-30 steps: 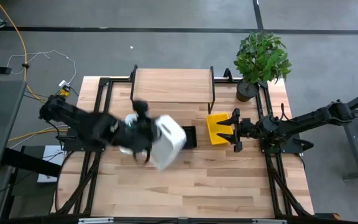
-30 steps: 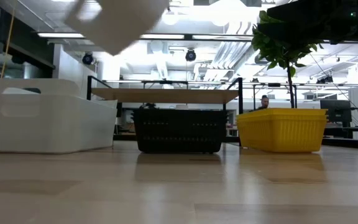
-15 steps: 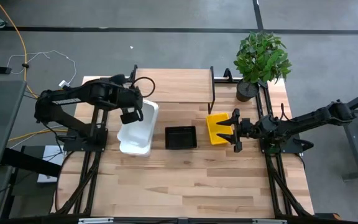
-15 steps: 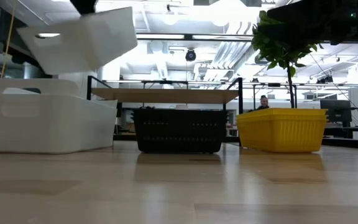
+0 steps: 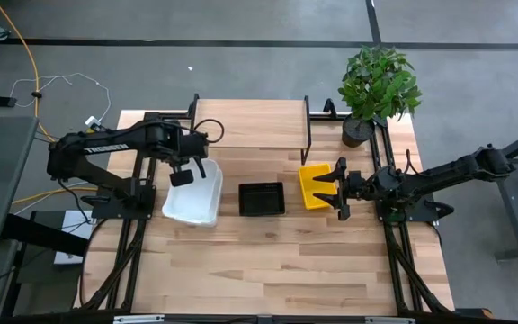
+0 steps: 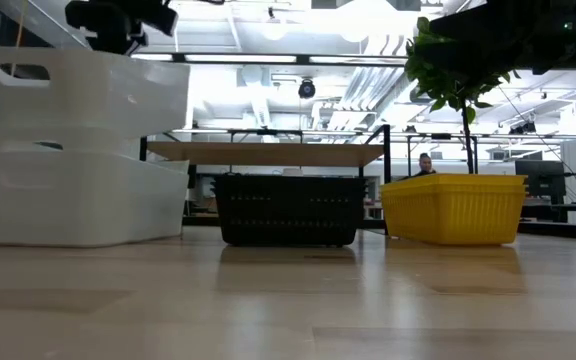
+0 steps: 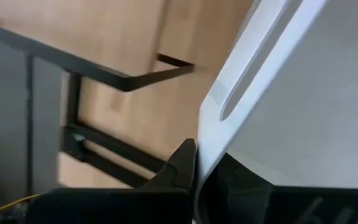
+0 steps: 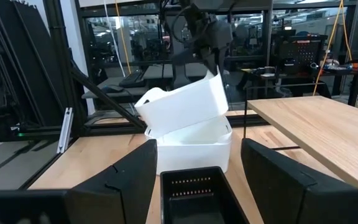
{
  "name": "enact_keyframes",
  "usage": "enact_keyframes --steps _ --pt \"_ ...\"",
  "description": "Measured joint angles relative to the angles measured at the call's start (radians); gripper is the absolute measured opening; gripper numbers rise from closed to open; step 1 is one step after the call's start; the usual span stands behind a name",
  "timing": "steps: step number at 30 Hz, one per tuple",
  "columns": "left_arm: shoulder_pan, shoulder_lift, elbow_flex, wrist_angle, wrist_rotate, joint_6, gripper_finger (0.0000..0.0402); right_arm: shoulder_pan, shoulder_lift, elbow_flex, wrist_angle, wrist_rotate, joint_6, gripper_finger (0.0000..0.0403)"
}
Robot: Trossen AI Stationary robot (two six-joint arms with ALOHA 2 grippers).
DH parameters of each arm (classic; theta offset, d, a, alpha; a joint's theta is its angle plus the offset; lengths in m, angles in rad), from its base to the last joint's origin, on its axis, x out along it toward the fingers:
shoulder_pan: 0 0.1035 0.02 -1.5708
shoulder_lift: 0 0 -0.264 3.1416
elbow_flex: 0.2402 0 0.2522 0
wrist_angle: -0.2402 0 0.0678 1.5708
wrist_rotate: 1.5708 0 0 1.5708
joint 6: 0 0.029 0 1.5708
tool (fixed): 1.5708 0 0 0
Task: Stack baskets on shelf by color
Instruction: Stack the bottom white bin on the top white bins
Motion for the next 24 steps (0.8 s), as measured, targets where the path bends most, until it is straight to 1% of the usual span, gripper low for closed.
enact_keyframes --steps 7,9,21,24 --pt "0.031 0.004 -0.059 0.032 0.059 0.033 0.0 0.0 0.0 0.0 0.0 0.003 0.001 0.022" --pt "0.036 0.004 -0.078 0.043 0.073 0.065 0.0 0.0 0.0 0.0 0.0 0.003 0.0 0.022" --pt "0.036 0.004 -0.196 0.162 0.108 0.244 0.0 0.0 0.0 0.0 0.0 0.005 -0.001 0.022" --pt "0.036 0.004 -0.214 0.178 0.11 0.263 0.0 0.0 0.0 0.0 0.0 0.005 -0.001 0.022"
